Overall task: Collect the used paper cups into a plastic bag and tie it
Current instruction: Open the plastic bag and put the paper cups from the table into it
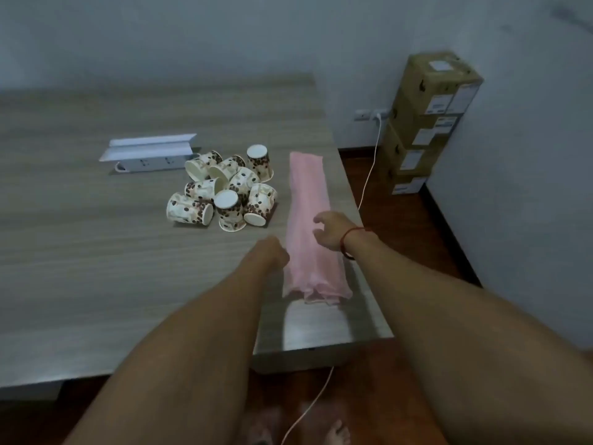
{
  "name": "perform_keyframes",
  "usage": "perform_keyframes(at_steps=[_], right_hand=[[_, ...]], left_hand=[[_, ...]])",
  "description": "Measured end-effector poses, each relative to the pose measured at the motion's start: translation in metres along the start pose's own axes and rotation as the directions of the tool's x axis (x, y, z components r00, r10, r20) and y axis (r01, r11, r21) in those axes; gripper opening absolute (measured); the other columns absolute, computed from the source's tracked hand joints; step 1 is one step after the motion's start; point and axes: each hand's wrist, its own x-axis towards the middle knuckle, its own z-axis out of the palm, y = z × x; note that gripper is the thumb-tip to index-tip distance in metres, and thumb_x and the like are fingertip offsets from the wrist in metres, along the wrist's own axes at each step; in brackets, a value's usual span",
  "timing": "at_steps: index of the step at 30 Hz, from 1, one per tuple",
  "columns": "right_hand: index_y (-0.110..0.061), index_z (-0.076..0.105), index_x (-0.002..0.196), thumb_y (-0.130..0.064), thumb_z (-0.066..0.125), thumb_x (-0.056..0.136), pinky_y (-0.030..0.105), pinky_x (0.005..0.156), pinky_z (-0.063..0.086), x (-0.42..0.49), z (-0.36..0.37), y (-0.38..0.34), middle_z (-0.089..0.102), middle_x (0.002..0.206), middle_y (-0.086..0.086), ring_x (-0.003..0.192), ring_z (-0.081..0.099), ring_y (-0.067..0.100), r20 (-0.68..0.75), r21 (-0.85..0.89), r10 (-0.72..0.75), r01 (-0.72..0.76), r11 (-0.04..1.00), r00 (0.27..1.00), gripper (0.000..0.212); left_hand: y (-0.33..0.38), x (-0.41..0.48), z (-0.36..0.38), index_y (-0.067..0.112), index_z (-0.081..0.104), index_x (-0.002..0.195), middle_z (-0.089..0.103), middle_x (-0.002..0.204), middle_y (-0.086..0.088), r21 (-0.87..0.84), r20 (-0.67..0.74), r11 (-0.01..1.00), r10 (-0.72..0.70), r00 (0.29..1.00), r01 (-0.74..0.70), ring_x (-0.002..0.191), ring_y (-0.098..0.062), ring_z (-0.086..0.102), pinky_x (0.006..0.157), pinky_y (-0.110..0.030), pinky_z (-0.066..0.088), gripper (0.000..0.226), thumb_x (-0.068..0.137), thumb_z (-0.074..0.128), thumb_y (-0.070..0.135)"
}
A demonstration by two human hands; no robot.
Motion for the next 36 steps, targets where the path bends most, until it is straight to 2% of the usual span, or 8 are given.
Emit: perform_keyframes(at_steps=[6, 9, 15, 18, 21, 25, 28, 36], right_hand=[[-0.022, 0.028, 0.145, -0.015, 0.06, 0.085, 0.033, 0.093, 0.041, -0.003, 0.048, 0.024, 0.035, 0.147, 0.007, 0.122, 0.044, 0.026, 0.425, -0.096, 0.226, -0.204, 0.974, 0.877, 0.068], [-0.011, 0.04, 0.14, -0.01, 0.061, 0.087, 0.01, 0.072, 0.046, 0.004, 0.055, 0.034, 0.045, 0.142, 0.012, 0.126, 0.049, 0.027, 0.306, 0.126, 0.22, -0.269, 0.955, 0.926, 0.058], [-0.005, 0.069, 0.109, -0.006, 0.052, 0.087, 0.042, 0.103, 0.046, 0.015, 0.027, 0.047, 0.062, 0.122, 0.021, 0.114, 0.058, 0.035, -0.165, 0.258, 0.262, -0.215, 0.942, 0.951, 0.027], [-0.003, 0.071, 0.107, -0.001, 0.051, 0.088, 0.041, 0.102, 0.048, 0.009, 0.0, 0.05, 0.064, 0.118, 0.022, 0.113, 0.06, 0.037, -0.266, 0.346, 0.338, -0.238, 0.908, 0.903, 0.028], [-0.002, 0.071, 0.105, 0.003, 0.047, 0.088, 0.039, 0.099, 0.05, -0.001, -0.022, 0.059, 0.066, 0.114, 0.02, 0.108, 0.062, 0.036, -0.385, 0.467, 0.445, -0.245, 0.85, 0.808, 0.03], [0.001, 0.067, 0.112, 0.005, 0.041, 0.09, 0.034, 0.096, 0.047, -0.022, -0.05, 0.084, 0.064, 0.12, 0.021, 0.112, 0.06, 0.036, -0.442, 0.685, 0.684, -0.274, 0.675, 0.581, 0.035], [0.0, 0.064, 0.119, 0.003, 0.044, 0.089, 0.031, 0.102, 0.042, -0.044, -0.064, 0.12, 0.06, 0.128, 0.022, 0.12, 0.056, 0.035, -0.439, 0.705, 0.765, -0.348, 0.618, 0.471, 0.036], [-0.019, 0.03, 0.148, -0.029, 0.073, 0.076, 0.044, 0.118, 0.025, -0.053, -0.053, 0.113, 0.035, 0.153, 0.006, 0.139, 0.037, 0.027, -0.177, 0.379, 0.486, -0.396, 0.836, 0.856, 0.085]], left_hand=[[-0.007, 0.009, 0.046, -0.007, 0.057, 0.123, 0.064, 0.115, -0.022, -0.261, 0.302, 0.952, -0.078, 0.95, 0.161, 0.089, -0.032, 0.065, 0.072, -0.036, 0.057, 0.05, 0.096, 0.053, 0.034], [0.001, 0.022, 0.047, -0.009, 0.061, 0.117, 0.064, 0.119, -0.026, -0.382, 0.134, 0.923, 0.005, 0.991, 0.047, 0.109, -0.035, 0.064, 0.087, -0.04, 0.051, 0.036, 0.095, 0.053, 0.019], [0.036, 0.032, 0.019, -0.008, 0.064, 0.102, 0.065, 0.102, -0.028, -0.677, -0.048, 0.735, 0.013, 0.999, -0.042, 0.092, -0.031, 0.064, 0.065, -0.033, 0.046, 0.023, 0.093, 0.048, 0.006], [0.065, 0.026, 0.0, 0.002, 0.046, 0.134, 0.054, 0.13, -0.014, -0.668, 0.068, 0.744, 0.059, 0.996, 0.001, 0.114, -0.029, 0.056, 0.089, -0.037, 0.051, 0.071, 0.079, 0.076, 0.034], [0.088, 0.026, -0.003, 0.007, 0.035, 0.142, 0.044, 0.141, -0.011, -0.509, 0.095, 0.855, 0.169, 0.981, -0.098, 0.13, -0.032, 0.046, 0.105, -0.042, 0.046, 0.09, 0.07, 0.084, 0.028], [0.089, 0.037, 0.006, -0.002, 0.062, 0.114, 0.063, 0.121, -0.022, -0.398, -0.189, 0.904, 0.085, 0.978, -0.155, 0.115, -0.036, 0.059, 0.094, -0.038, 0.049, 0.031, 0.085, 0.059, 0.004], [0.088, 0.044, 0.003, 0.004, 0.065, 0.112, 0.062, 0.12, -0.021, -0.404, -0.279, 0.913, -0.062, 0.958, -0.058, 0.113, -0.038, 0.06, 0.093, -0.041, 0.049, 0.027, 0.088, 0.052, 0.005], [0.128, 0.044, 0.005, 0.009, 0.063, 0.102, 0.061, 0.103, -0.012, -0.479, -0.221, 0.809, 0.265, 0.939, -0.341, 0.103, -0.032, 0.06, 0.085, -0.036, 0.047, 0.025, 0.091, 0.044, -0.002]])
